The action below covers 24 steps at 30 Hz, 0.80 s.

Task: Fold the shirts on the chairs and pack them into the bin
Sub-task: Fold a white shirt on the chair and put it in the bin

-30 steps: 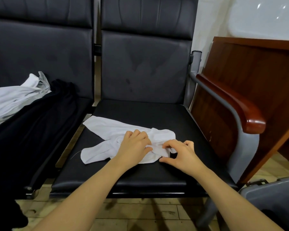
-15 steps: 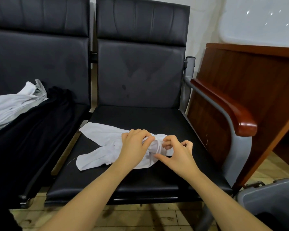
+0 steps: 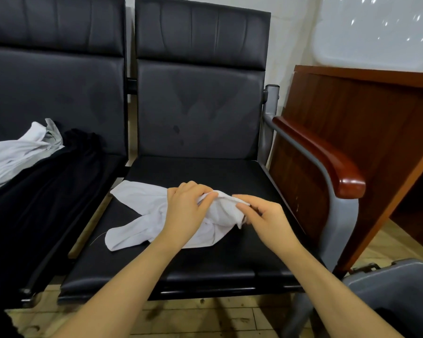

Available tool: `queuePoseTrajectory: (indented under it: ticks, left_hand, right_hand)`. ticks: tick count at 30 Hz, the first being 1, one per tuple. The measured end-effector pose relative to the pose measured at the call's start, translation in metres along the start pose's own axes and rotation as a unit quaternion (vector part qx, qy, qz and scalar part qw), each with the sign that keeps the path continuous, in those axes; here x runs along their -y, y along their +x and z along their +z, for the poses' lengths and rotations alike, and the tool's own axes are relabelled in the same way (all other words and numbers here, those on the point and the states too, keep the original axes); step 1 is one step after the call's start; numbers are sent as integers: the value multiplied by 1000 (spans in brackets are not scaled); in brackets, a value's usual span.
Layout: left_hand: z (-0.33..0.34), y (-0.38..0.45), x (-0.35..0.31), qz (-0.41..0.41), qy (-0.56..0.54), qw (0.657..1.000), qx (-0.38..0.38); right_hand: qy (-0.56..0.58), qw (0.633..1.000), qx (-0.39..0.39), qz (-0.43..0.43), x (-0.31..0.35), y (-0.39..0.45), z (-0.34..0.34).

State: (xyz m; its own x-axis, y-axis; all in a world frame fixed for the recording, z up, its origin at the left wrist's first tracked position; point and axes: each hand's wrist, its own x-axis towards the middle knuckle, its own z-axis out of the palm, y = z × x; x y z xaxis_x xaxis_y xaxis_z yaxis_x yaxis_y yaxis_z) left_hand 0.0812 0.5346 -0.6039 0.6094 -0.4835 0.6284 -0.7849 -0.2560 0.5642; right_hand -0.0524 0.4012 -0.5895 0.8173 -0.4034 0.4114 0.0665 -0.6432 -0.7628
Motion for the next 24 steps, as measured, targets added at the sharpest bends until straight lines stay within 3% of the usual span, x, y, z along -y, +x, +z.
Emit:
queuePoseTrajectory:
  ticks: [4,10,14,19,24]
  left_hand:
    - [-8,-8,-7,-6,-103,981,162]
    - [-28,1,10,-104,11,992,74]
    - [-39,-2,39,-141,170,966,131]
    - [-40,-19,51,-185,-17,959,213]
    - [-32,-24,42,-125,-8,980,151]
  right_hand:
    - [67,998,-8,18,6,-1,-14]
    - [98,991,25,91,7,-1,-15]
    - [71,993,-30,92,3,-1,-9]
    - [-39,993,-68,89,-7,-1,-6]
    - [-61,990,-101,76,-11,-1,-2]
